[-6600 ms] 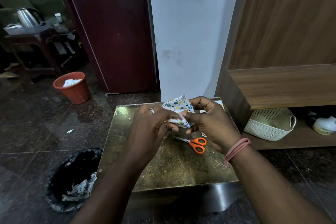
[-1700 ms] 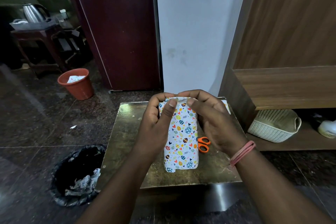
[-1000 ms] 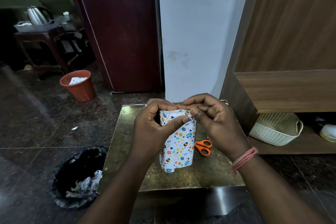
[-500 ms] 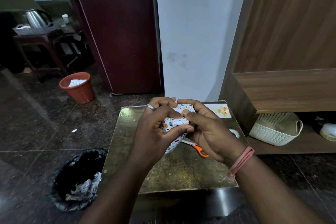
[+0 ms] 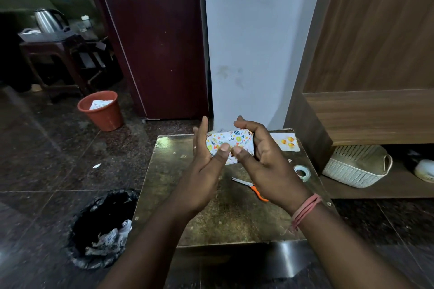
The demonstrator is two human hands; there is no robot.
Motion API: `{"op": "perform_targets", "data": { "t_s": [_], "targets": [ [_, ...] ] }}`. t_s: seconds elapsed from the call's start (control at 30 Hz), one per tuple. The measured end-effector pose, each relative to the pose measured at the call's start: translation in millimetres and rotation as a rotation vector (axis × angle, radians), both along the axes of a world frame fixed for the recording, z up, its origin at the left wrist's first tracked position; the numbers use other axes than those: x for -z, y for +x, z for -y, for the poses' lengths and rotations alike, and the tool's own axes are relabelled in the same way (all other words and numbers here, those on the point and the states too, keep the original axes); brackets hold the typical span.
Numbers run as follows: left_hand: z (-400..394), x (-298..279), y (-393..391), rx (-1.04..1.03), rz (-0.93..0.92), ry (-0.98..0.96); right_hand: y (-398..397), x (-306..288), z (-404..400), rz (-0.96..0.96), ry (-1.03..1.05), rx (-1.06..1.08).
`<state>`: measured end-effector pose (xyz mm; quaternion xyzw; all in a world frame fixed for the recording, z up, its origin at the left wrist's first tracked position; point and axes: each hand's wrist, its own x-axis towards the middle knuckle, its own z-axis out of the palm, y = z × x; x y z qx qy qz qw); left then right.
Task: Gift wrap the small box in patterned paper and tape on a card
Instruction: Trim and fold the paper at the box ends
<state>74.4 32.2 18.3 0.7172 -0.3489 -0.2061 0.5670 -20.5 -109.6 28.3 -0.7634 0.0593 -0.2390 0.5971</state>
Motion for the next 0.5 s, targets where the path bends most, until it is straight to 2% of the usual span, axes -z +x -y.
{"op": "perform_targets", "data": {
  "t_s": [0.1, 0.17, 0.27, 0.5],
  "targets": [
    [1, 6, 7, 0.078, -0.091, 0.023, -2, 5, 2, -0.071, -0.112, 0.032],
    [-2, 11, 18, 0.108, -0.166, -0.055, -2, 5, 2, -0.072, -0.099, 0.051],
    [-8, 11, 22, 0.233, -0.171, -0.090, 0, 4, 3, -0.063, -0.022, 0.066],
    [-10, 7, 14, 0.107, -0.019, -0.115, 3, 4, 1, 0.007, 0.144, 0.070]
  ]
}}
